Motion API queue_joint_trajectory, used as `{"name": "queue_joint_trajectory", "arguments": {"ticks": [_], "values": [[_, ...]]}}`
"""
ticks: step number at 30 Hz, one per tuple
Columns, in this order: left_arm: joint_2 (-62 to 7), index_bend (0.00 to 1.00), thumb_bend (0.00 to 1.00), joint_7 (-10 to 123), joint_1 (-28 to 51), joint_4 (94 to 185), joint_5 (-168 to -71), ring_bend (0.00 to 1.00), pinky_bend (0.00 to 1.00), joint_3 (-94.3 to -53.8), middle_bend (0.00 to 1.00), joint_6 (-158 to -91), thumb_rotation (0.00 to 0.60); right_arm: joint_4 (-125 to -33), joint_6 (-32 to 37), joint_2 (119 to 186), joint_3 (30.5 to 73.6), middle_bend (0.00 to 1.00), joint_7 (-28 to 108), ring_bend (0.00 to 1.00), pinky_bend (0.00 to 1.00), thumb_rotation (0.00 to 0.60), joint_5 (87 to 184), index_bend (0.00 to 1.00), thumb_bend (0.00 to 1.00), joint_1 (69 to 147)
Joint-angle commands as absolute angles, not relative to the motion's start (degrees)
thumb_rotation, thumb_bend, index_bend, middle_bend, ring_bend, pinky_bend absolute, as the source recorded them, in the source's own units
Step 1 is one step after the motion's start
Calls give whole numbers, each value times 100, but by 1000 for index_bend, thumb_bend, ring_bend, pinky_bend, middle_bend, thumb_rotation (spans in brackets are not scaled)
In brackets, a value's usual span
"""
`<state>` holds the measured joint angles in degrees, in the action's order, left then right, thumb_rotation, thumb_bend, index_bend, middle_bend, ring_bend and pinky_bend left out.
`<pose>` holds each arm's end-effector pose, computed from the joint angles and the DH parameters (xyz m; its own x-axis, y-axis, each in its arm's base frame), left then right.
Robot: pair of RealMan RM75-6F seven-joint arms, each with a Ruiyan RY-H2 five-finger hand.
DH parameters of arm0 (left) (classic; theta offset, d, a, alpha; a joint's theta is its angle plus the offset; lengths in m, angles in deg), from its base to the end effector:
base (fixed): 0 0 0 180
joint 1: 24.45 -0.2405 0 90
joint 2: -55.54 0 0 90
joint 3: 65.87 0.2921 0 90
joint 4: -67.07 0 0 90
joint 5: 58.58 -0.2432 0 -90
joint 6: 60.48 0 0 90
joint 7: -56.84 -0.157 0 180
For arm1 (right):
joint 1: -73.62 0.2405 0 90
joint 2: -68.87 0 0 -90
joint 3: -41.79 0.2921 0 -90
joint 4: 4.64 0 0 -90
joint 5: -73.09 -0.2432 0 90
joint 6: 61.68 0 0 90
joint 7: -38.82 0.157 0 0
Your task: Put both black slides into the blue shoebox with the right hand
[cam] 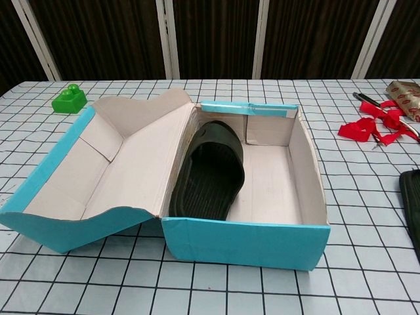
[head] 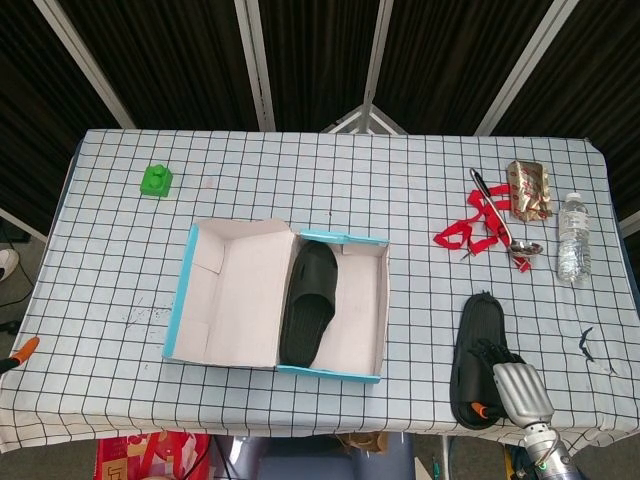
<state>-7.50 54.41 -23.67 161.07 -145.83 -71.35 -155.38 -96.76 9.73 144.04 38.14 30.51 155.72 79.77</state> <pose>-0.3472 0.1822 0.1785 0.4229 -0.1837 0.8873 0.9050 0.0364 -0.4238 -0.3519 -0.1672 0.0249 0.3409 -0.3561 0.8700 -0.9343 -0.0256 0.3556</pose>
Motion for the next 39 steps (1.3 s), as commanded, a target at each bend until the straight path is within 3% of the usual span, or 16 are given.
{"name": "queue_joint_trajectory", "arguments": {"ticks": [1, 7, 15, 29, 34, 39], "values": [[-753, 76, 164, 5434, -2368, 16110, -14585, 0, 0, -7134, 0, -15541, 600, -9657, 978, 14418, 3817, 238, 3045, 182, 217, 600, 15579, 348, 208, 7979], [-755, 76, 165, 5431, -2371, 16116, -14583, 0, 0, -7136, 0, -15547, 600, -9631, 1152, 14444, 3838, 337, 3201, 216, 217, 600, 15708, 481, 376, 7938], [-750, 76, 165, 5437, -2376, 16121, -14585, 0, 0, -7136, 0, -15556, 600, -9664, 1248, 14409, 3837, 446, 3323, 256, 217, 600, 15785, 597, 484, 7907], [-718, 76, 164, 5534, -2401, 16125, -14584, 0, 0, -7147, 0, -15599, 600, -10518, 1535, 13589, 4175, 457, 3378, 257, 217, 600, 15874, 623, 518, 8035], [-708, 76, 165, 5561, -2409, 16132, -14594, 0, 0, -7143, 0, -15610, 600, -11236, 1632, 13079, 4499, 457, 3247, 257, 217, 600, 15888, 622, 524, 8216], [-703, 76, 164, 5577, -2412, 16137, -14597, 0, 0, -7142, 0, -15613, 600, -12131, 1284, 12556, 4798, 457, 3496, 257, 217, 600, 15715, 623, 539, 8545]]}}
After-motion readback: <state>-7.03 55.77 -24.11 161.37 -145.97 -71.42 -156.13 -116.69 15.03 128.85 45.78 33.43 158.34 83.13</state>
